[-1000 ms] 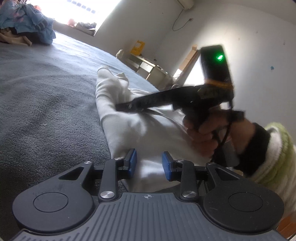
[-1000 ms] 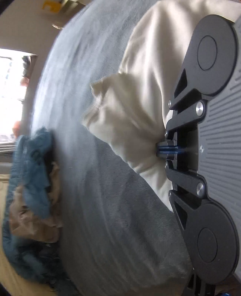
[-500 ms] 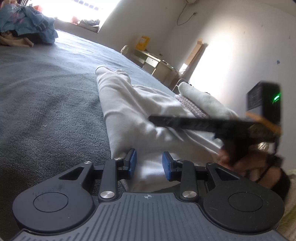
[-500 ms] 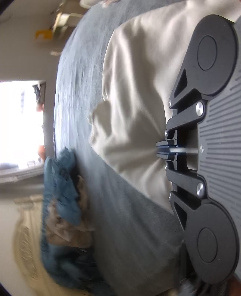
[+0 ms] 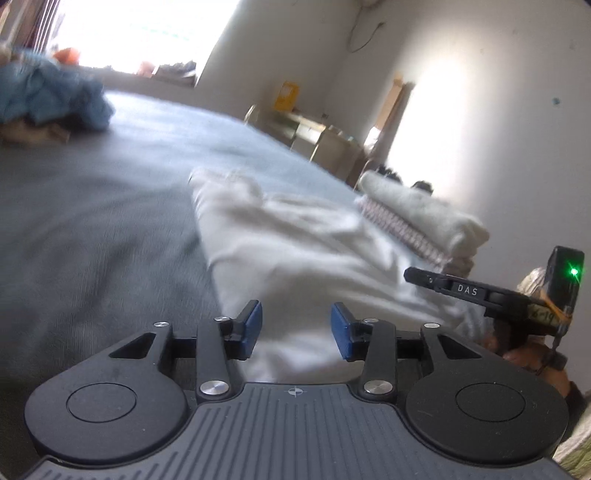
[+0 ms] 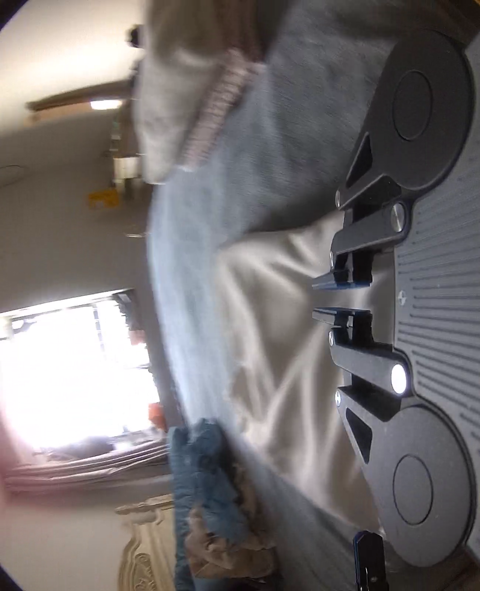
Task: Fold clothes
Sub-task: 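Move both open grippers away from the folded sweatshirt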
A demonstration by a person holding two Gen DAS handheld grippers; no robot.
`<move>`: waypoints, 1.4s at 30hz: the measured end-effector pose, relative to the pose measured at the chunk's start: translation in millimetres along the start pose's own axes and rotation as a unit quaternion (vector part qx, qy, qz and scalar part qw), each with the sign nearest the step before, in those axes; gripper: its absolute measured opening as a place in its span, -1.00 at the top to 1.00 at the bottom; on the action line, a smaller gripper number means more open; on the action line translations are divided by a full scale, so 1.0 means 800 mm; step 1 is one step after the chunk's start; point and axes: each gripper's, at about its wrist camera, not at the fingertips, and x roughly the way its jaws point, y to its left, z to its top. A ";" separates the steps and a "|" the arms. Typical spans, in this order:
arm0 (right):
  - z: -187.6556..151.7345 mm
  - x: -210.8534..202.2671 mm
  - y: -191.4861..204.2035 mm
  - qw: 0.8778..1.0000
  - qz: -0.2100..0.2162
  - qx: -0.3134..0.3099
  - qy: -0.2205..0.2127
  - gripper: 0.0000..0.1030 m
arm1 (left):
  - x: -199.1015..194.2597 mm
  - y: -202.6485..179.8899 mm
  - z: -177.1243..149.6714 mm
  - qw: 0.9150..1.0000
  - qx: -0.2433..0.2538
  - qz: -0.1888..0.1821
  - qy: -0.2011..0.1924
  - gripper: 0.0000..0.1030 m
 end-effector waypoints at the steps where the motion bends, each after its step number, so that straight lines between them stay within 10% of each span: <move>1: 0.002 -0.006 0.000 1.000 -0.003 -0.009 -0.016 0.75 | 0.006 -0.002 0.006 1.000 0.006 -0.006 -0.001 0.18; 5: -0.019 0.001 -0.027 0.999 -0.037 -0.006 0.001 0.86 | 0.047 -0.003 0.026 1.000 0.025 0.007 0.016 0.16; 13: -0.018 -0.062 -0.056 0.993 0.035 0.079 -0.086 0.72 | 0.074 0.016 0.060 0.999 0.006 0.028 0.027 0.15; 21: -0.049 -0.034 -0.095 0.975 0.092 0.187 -0.071 0.73 | 0.135 0.052 0.102 0.992 -0.015 0.096 0.080 0.27; 28: -0.064 -0.038 -0.145 0.949 0.139 0.263 -0.102 0.49 | 0.194 -0.018 0.159 0.990 0.088 0.077 0.079 0.14; 33: -0.077 -0.022 -0.159 0.943 0.149 0.280 -0.099 0.41 | 0.298 -0.076 0.150 0.973 0.180 0.059 0.132 0.14; 42: -0.094 -0.014 -0.196 0.900 0.215 0.356 -0.128 0.42 | 0.392 -0.077 0.148 0.962 0.187 0.105 0.166 0.12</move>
